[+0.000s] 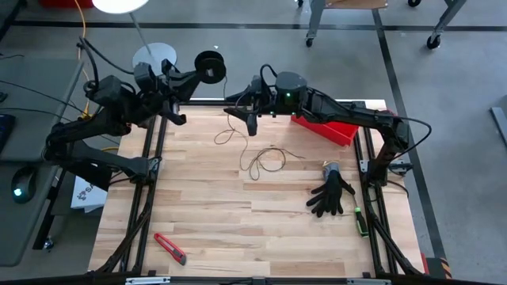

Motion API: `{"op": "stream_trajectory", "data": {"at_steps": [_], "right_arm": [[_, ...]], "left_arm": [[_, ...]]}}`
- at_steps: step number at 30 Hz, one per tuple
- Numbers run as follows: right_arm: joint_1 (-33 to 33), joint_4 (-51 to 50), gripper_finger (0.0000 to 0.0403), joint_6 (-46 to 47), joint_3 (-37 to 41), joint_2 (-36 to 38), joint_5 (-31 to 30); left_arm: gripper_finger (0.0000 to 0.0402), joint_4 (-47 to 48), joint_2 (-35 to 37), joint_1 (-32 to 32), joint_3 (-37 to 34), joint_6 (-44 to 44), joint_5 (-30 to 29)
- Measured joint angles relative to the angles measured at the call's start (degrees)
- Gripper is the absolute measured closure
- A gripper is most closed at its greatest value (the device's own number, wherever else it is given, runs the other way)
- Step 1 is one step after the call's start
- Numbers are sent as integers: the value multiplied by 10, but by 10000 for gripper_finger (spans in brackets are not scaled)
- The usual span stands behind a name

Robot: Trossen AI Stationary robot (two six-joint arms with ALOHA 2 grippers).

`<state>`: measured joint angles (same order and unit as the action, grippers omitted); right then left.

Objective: Coil cords
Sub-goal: Coil the black wire on the spool

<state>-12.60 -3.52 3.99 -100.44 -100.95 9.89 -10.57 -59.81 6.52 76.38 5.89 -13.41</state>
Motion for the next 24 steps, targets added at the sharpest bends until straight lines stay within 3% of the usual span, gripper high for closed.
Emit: {"op": "stream_trajectory", "data": {"at_steps": [7, 24], "right_arm": [[0, 19, 295, 0, 0, 1, -3], [4, 25, 400, 1, 0, 2, 1]], "left_arm": [[401, 1, -3, 0, 0, 0, 0], [401, 6, -2, 0, 0, -2, -12]]}}
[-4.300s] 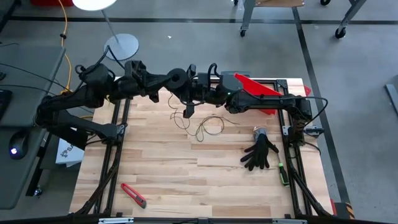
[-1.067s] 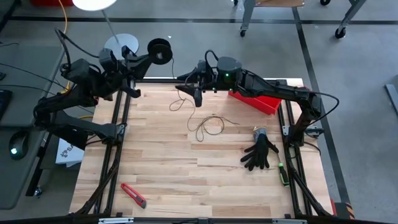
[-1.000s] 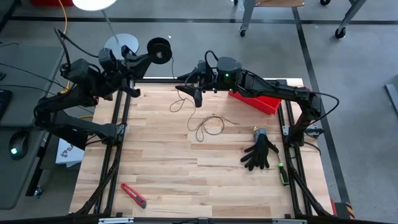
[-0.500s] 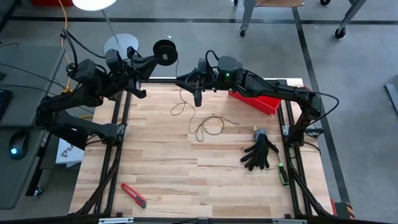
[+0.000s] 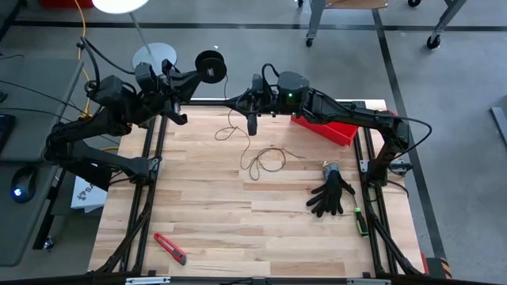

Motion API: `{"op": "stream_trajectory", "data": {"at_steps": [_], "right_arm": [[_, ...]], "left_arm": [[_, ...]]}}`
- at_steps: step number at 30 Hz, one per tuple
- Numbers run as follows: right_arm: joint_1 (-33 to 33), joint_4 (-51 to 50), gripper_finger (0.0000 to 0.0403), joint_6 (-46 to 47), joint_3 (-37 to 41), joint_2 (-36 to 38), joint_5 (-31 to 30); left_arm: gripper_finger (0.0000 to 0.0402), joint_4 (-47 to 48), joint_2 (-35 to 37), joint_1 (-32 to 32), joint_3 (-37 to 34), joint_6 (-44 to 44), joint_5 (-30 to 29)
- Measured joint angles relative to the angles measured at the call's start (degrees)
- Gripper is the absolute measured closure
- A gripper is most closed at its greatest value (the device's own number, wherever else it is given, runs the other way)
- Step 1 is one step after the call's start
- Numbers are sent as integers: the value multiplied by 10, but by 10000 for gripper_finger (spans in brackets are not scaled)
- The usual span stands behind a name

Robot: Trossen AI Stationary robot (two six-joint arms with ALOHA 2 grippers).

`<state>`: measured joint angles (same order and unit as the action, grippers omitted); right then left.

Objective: Coil cords
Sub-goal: Coil the black wire on the spool

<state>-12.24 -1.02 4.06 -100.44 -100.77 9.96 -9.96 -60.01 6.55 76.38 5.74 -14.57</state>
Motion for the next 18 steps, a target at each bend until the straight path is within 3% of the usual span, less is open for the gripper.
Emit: {"op": "stream_trajectory", "data": {"at_steps": [4, 8, 13, 18], "right_arm": [[26, 36, 401, 11, 0, -3, -3], [59, 97, 402, 15, 0, -17, -7], [80, 146, 402, 0, 0, -35, -56], [78, 174, 402, 0, 0, -40, -81]], "left_arm": [[401, -7, -7, 3, 0, 27, -17], [401, -9, -26, 19, 0, 150, -12], [401, -21, -48, 31, 0, 317, 33], [401, -29, -65, 33, 0, 519, 121]]}}
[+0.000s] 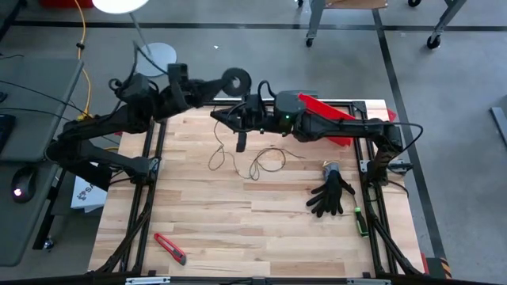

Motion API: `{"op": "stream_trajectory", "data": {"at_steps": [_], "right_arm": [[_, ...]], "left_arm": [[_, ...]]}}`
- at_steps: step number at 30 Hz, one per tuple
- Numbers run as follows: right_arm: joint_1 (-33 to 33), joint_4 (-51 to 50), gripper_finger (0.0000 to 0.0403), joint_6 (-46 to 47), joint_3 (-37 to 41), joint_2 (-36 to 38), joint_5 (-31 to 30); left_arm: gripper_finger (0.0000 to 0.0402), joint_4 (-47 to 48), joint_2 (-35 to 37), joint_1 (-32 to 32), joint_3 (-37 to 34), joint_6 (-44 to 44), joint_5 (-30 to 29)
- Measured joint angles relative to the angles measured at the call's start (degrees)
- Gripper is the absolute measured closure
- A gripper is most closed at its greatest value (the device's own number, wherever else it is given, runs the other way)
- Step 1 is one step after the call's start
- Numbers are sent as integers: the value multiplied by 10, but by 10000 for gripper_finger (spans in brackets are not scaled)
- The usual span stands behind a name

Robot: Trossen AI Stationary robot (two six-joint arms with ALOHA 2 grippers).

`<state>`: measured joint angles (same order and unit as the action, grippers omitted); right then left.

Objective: Coil cords
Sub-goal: Coil the black wire on the spool

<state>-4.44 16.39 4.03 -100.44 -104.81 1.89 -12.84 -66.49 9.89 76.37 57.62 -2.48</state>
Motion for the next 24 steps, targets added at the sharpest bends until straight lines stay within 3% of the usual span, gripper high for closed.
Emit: {"op": "stream_trajectory", "data": {"at_steps": [3, 6, 24], "right_arm": [[-4, 26, 403, -1, 0, 0, 1], [-3, 44, 403, 0, 0, 0, 8], [8, 75, 403, 4, 0, 1, 31]], "left_arm": [[401, -2, -1, 0, 0, 91, 38], [401, 1, 1, -1, 0, 122, 50], [401, 68, 55, 21, 0, 61, -14]]}}
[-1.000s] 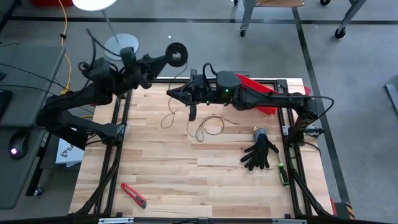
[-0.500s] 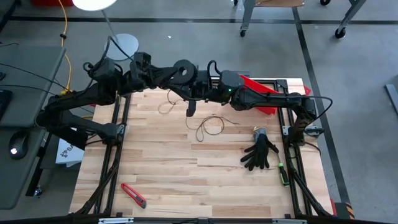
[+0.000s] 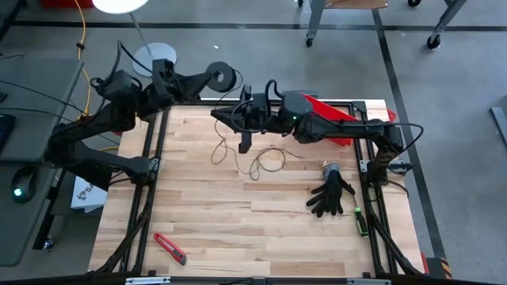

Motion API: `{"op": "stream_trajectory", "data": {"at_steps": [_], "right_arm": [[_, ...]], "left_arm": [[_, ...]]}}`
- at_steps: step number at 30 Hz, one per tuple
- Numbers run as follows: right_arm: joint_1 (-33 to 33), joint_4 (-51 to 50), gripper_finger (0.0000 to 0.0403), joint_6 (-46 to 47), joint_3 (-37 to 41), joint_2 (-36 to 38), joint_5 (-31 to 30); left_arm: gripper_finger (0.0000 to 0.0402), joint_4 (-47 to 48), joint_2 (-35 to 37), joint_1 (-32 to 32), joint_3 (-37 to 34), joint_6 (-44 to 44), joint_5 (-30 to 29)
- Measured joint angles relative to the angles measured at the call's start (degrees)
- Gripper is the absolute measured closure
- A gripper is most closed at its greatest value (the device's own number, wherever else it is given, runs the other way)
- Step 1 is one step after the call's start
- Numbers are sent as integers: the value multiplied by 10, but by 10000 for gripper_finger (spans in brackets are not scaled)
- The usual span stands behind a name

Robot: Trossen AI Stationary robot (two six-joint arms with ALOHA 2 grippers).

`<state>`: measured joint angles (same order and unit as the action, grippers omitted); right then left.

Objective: Coil cords
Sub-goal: Coil the black wire on the spool

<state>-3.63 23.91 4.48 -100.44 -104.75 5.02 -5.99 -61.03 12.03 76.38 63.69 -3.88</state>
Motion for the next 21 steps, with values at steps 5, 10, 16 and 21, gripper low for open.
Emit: {"op": "stream_trajectory", "data": {"at_steps": [5, 10, 16, 21], "right_arm": [[-1, 5, 403, -4, 0, 0, 0], [-2, -9, 403, -4, 0, -2, -10], [-11, 1, 403, -3, 0, -10, -17], [-16, 9, 403, -1, 0, -10, -14]], "left_arm": [[401, 22, -6, 0, 0, 2, -13], [401, 3, -25, -1, 0, 36, -4], [401, -31, -44, -19, 0, 93, 20], [401, -29, -43, -43, 0, 123, 30]]}}
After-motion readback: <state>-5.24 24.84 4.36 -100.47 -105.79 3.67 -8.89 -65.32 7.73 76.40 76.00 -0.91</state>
